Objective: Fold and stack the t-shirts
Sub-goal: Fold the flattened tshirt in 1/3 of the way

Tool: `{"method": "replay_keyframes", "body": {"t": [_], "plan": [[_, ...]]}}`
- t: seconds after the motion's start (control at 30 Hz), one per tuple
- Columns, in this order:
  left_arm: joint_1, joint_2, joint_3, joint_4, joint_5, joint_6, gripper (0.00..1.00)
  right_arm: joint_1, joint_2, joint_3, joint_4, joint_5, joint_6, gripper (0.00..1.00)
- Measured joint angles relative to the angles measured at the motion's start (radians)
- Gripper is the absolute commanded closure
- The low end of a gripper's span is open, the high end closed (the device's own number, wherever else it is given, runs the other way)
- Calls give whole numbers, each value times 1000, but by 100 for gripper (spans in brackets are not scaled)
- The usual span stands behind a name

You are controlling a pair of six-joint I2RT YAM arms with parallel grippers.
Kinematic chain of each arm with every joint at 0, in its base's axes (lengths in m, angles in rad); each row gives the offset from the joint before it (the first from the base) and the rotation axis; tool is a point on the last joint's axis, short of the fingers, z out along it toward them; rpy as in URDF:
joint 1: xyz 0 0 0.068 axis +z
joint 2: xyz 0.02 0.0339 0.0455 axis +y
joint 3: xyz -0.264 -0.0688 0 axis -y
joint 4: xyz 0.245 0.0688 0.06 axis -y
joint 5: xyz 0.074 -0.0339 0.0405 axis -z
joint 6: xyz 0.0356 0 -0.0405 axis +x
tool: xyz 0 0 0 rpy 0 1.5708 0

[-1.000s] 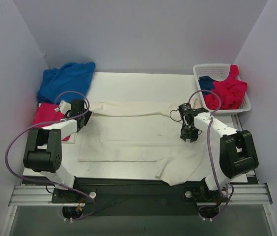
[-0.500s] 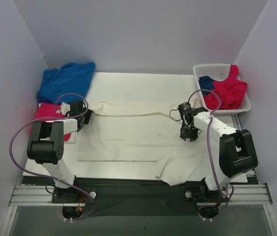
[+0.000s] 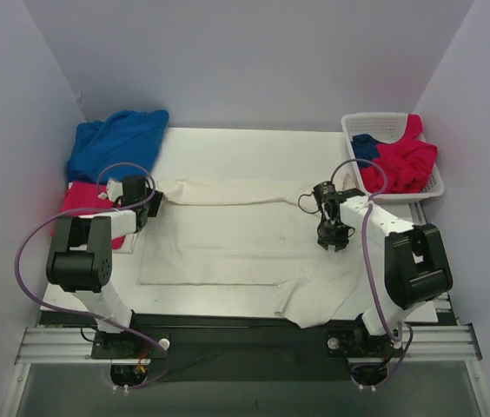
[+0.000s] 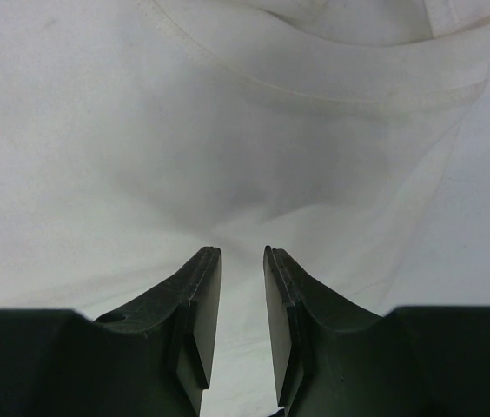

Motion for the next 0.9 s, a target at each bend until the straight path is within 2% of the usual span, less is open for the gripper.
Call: {"method": "replay_keyframes", "body": {"t": [0.33, 0.5, 0.57, 0.77, 0.9], "plan": [[0, 0, -3, 19, 12, -4, 58, 2, 9, 1, 0, 0, 0, 73], [0, 27, -2, 32, 22, -6, 64, 2, 9, 1, 0, 0, 0, 73], [0, 43, 0, 34, 26, -8, 68, 2, 9, 1, 0, 1, 0, 73], [1, 68, 1, 48, 39, -11, 100, 2, 8, 1, 0, 3, 0, 73], [2, 68, 3, 54, 45, -3, 100, 2, 8, 1, 0, 4, 0, 73]]}}
